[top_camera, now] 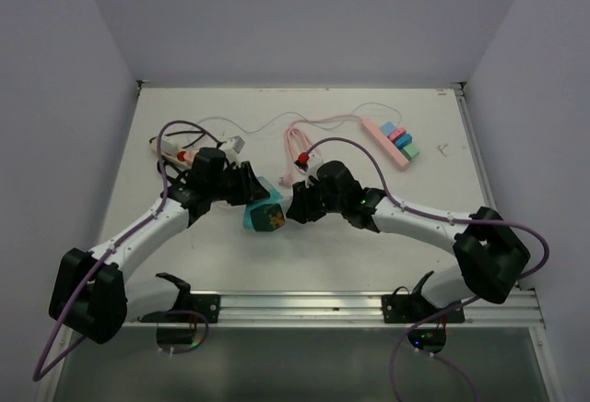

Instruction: Pull the plug off the socket

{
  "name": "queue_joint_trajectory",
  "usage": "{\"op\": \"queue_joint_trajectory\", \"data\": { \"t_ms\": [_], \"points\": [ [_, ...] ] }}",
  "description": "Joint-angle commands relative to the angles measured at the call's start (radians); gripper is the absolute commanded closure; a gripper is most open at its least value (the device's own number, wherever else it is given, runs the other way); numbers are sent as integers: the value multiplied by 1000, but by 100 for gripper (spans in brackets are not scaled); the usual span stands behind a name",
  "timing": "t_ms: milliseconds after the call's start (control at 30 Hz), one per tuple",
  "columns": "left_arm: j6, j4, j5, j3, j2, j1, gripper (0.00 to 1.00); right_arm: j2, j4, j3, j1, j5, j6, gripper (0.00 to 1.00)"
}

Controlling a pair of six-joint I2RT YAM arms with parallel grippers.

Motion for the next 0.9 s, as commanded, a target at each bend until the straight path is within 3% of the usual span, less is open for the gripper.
{"op": "queue_joint_trajectory", "data": {
  "t_ms": [0, 233, 367, 533, 667, 867],
  "points": [
    [130, -76, -370, 72, -10, 25, 100, -142, -39, 40, 10, -38, -71, 100],
    [147, -142, -592, 153, -5, 28, 100, -271, -146, 20, 10, -18, -79, 100],
    [150, -174, -622, 198, -2, 44, 100, -352, -186, -1, 10, 22, -82, 100],
    [142, -159, -533, 224, -57, 86, 100, -432, -219, -44, -36, 48, -82, 100],
    [141, -130, -413, 227, -116, 86, 100, -412, -127, -119, -240, -31, 30, 100],
    [165, -128, -285, 201, -192, 84, 100, -189, 91, -146, -401, -177, 158, 100]
  ]
}}
